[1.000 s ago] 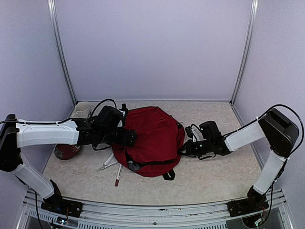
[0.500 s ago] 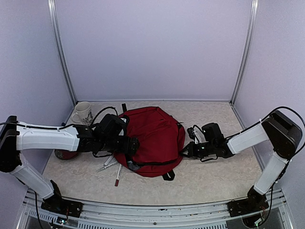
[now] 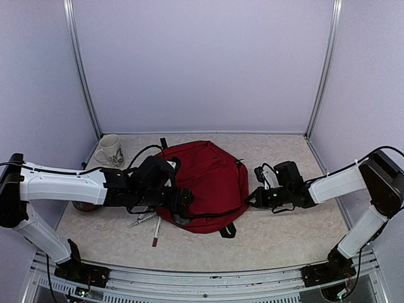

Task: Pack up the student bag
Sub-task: Adjust the student bag at the center of the board.

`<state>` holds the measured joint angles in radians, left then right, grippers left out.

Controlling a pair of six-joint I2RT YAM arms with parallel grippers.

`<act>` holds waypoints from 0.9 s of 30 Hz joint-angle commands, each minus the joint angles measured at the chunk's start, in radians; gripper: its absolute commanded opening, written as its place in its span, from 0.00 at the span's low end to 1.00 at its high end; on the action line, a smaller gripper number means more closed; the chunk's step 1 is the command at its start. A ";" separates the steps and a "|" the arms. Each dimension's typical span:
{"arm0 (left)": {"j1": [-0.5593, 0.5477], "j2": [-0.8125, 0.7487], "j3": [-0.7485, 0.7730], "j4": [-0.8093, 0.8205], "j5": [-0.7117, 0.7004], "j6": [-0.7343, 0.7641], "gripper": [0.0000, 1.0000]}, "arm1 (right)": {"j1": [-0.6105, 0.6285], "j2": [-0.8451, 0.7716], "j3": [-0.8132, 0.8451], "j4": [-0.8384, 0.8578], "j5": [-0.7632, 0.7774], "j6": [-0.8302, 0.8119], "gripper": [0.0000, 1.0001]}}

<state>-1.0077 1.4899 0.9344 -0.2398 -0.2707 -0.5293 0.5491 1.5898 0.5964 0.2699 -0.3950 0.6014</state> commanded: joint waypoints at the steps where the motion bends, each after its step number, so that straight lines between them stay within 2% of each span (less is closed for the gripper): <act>1: 0.045 0.012 0.081 -0.045 -0.012 0.046 0.99 | -0.051 -0.066 0.001 -0.106 0.023 -0.056 0.00; 4: 0.105 0.013 0.094 -0.037 0.025 0.073 0.99 | -0.096 -0.075 0.013 -0.132 0.019 -0.087 0.00; 10: 0.208 0.056 0.102 -0.008 0.080 0.124 0.99 | -0.276 0.001 0.097 -0.158 -0.061 -0.122 0.00; 13: 0.237 0.105 0.134 0.009 0.104 0.154 0.99 | -0.353 0.095 0.234 -0.212 -0.072 -0.136 0.00; 16: 0.280 0.169 0.188 0.001 0.150 0.186 0.99 | -0.409 0.227 0.439 -0.319 -0.056 -0.202 0.00; 21: 0.364 0.230 0.229 -0.005 0.198 0.195 0.99 | -0.456 0.338 0.705 -0.499 0.031 -0.268 0.00; 22: 0.378 0.234 0.227 0.000 0.211 0.190 0.99 | -0.455 0.341 0.747 -0.530 0.054 -0.282 0.02; 24: 0.401 0.237 0.205 0.023 0.241 0.185 0.99 | -0.451 0.324 0.802 -0.574 0.104 -0.295 0.19; 27: 0.421 0.243 0.160 0.066 0.269 0.182 0.99 | -0.423 0.233 0.787 -0.583 0.185 -0.298 0.34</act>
<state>-0.6079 1.7180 1.1324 -0.2344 -0.0662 -0.3576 0.1154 1.9320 1.3594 -0.2428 -0.3553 0.3443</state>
